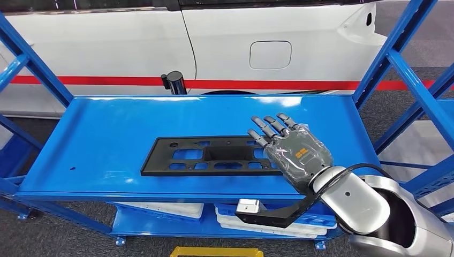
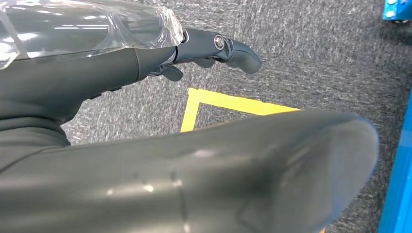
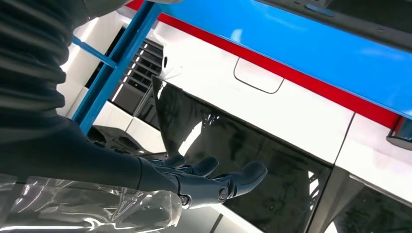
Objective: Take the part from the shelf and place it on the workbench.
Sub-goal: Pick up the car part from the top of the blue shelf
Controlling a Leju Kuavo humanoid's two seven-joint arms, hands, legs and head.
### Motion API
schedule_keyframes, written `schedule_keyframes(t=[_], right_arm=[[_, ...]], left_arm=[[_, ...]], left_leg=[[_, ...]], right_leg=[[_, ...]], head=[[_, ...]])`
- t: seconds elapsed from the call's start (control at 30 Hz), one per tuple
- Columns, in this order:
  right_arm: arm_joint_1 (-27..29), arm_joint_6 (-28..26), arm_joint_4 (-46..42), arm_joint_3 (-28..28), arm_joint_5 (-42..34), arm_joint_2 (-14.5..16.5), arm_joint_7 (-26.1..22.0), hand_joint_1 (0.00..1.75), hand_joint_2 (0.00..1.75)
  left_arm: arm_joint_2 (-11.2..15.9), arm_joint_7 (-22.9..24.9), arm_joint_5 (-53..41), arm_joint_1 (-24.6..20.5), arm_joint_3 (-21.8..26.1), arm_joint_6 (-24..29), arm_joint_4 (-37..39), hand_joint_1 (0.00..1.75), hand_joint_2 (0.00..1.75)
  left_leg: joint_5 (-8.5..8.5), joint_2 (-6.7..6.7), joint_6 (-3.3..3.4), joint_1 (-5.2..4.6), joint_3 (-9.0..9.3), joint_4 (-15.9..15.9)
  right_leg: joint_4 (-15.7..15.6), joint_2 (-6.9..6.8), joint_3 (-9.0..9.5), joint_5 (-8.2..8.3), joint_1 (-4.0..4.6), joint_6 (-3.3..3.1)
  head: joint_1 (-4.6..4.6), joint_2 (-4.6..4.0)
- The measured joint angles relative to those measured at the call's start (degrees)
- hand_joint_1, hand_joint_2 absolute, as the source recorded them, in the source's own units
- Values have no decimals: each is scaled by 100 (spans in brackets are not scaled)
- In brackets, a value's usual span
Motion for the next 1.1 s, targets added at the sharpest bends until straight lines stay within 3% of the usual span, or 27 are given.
schedule_keyframes(t=[0.1, 0.13, 0.17, 0.2, 0.3, 0.37, 0.47, 0.53, 0.6, 0.63, 0.67, 0.7, 0.77, 0.83, 0.93, 1.0, 1.1], right_arm=[[-9, 3, 56, 49, -20, 3, 0, 0, 175], [-9, 1, 79, 71, -23, 4, 0, 0, 175], [-9, -3, 100, 90, -28, 4, 0, 0, 175], [-10, -7, 119, 105, -32, 5, 0, 0, 175], [-17, -28, 160, 123, -31, 5, 0, 0, 175], [-22, -45, 185, 128, -27, 8, 0, 0, 175], [-35, -61, 216, 131, -18, 10, 0, 0, 175], [-41, -67, 235, 131, -13, 10, 1, 0, 175], [-39, -69, 262, 135, -11, 10, 1, 0, 175], [-38, -69, 278, 138, -11, 10, 0, 0, 175], [-37, -69, 291, 142, -11, 10, 0, 0, 175], [-38, -69, 301, 144, -10, 10, 0, 0, 175], [-40, -69, 313, 146, -9, 10, 0, 0, 175], [-42, -69, 326, 146, -8, 11, 0, 0, 175], [-43, -68, 345, 146, -10, 11, 0, 0, 175], [-48, -68, 352, 145, -10, 12, 0, 0, 175], [-51, -70, 361, 145, -10, 12, 0, 0, 175]], left_arm=[[2, 1, -3, 6, -3, 0, 3, 0, 0], [2, 2, -5, 11, -3, 1, 5, 0, 0], [2, 2, -8, 15, -4, 1, 7, 0, 0], [2, 2, -11, 14, -5, 2, 8, 0, 44], [2, 2, -22, -2, -6, 12, 11, 0, 175], [2, 1, -31, -7, -6, 31, 13, 0, 175], [2, 1, -33, -6, -6, 60, 15, 0, 175], [1, 0, -33, -10, -7, 67, 15, 0, 175], [0, 0, -33, -8, -8, 68, 16, 0, 175], [0, 0, -33, -6, -8, 68, 16, 0, 175], [0, 0, -33, -4, -8, 68, 17, 0, 175], [0, -1, -33, -4, -8, 68, 17, 0, 175], [0, -7, -33, -6, -8, 68, 17, 0, 175], [0, -17, -25, -8, -8, 68, 17, 0, 175], [1, -34, -15, -5, -8, 70, 17, 0, 175], [2, -43, -14, -7, -8, 70, 17, 0, 175], [2, -48, -7, -3, -8, 74, 17, 0, 175]], left_leg=[[-529, 5, -72, 15, -586, 1231], [-572, 5, -76, 16, -706, 1461], [-499, 5, -71, 16, -710, 1438], [-334, 5, -56, 16, -593, 1172], [191, 3, 31, -12, 4, -104], [261, 2, 75, -40, 115, -377], [321, 6, 162, -23, 126, -412], [354, 12, 208, 1, 145, -438], [356, 15, 219, 0, 139, -434], [355, 15, 218, -1, 138, -432], [354, 13, 217, -1, 139, -430], [351, 9, 213, 1, 145, -428], [334, 0, 188, -3, 160, -420], [315, -6, 146, -24, 154, -402], [300, -2, 79, -26, 127, -381], [139, 3, 17, -6, 30, -160], [-448, 7, -57, 11, -497, 1019]], right_leg=[[0, -9, -6, 0, -2, -30], [0, -9, -6, -1, -1, -30], [1, -7, -4, -1, 0, -30], [1, -5, 2, -1, 1, -29], [5, 1, 16, -5, 21, -7], [2, 1, 13, -4, 33, 39], [68, -1, -18, -65, 20, 129], [577, -3, -235, -384, 10, 163], [1402, -3, -604, -764, 10, 184], [1674, -4, -734, -837, 7, 191], [1731, -4, -764, -798, 4, 194], [1535, -4, -673, -650, 0, 193], [686, -7, -258, -251, 0, 186], [89, -2, 22, -52, 11, 151], [3, 11, 32, -30, 29, 67], [-7, 6, 29, -12, 20, 7], [-11, -4, 7, 2, 17, -39]], head=[[-11, 0], [-11, 0], [-11, 0], [-11, 0], [-9, 0], [-7, 0], [-1, 0], [8, 0], [15, 0], [15, 0], [15, 0], [15, 0], [15, 0], [13, 0], [9, 0], [6, 0], [0, 0]])
